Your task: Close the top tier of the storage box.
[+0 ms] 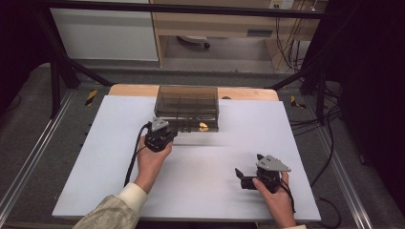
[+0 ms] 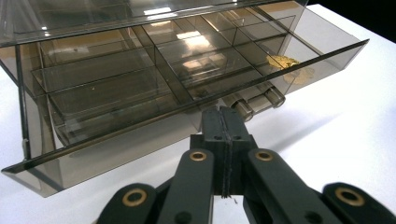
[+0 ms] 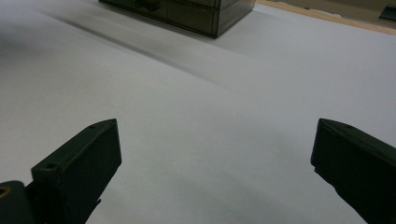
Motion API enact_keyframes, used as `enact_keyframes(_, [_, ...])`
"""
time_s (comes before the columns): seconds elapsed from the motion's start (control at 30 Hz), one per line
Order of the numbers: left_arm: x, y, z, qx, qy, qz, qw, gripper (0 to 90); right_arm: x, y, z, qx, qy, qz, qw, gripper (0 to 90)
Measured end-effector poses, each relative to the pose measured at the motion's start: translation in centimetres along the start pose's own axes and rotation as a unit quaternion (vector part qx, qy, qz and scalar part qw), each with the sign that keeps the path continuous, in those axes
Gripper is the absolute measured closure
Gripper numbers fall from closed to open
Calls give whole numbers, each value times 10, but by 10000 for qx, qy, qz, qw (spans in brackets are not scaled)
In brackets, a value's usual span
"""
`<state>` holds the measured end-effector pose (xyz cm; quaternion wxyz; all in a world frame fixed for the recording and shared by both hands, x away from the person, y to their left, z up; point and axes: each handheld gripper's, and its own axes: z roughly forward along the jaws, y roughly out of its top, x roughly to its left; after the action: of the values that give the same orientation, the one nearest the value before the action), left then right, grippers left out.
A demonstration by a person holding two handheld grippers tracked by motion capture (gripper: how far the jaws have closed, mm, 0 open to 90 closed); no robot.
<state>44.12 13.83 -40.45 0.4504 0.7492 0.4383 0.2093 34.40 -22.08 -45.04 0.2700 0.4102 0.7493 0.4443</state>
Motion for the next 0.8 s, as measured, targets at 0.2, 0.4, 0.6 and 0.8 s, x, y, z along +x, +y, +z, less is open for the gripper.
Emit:
enact_keyframes(0.2, [-1,0,1,1,-21,-34,10000,900,1,0,0,-9,12,-1,10000,23])
enact_keyframes(0.4, [-1,3,2,30,-32,16,10000,900,1,0,0,-5,23,-3,10000,23])
enact_keyframes(0.6, [0,3,4,41,-21,-3,10000,900,1,0,0,4,2,11,10000,23])
enact_keyframes(0.8, [1,4,6,37,-30,-3,10000,900,1,0,0,-5,19,2,10000,23])
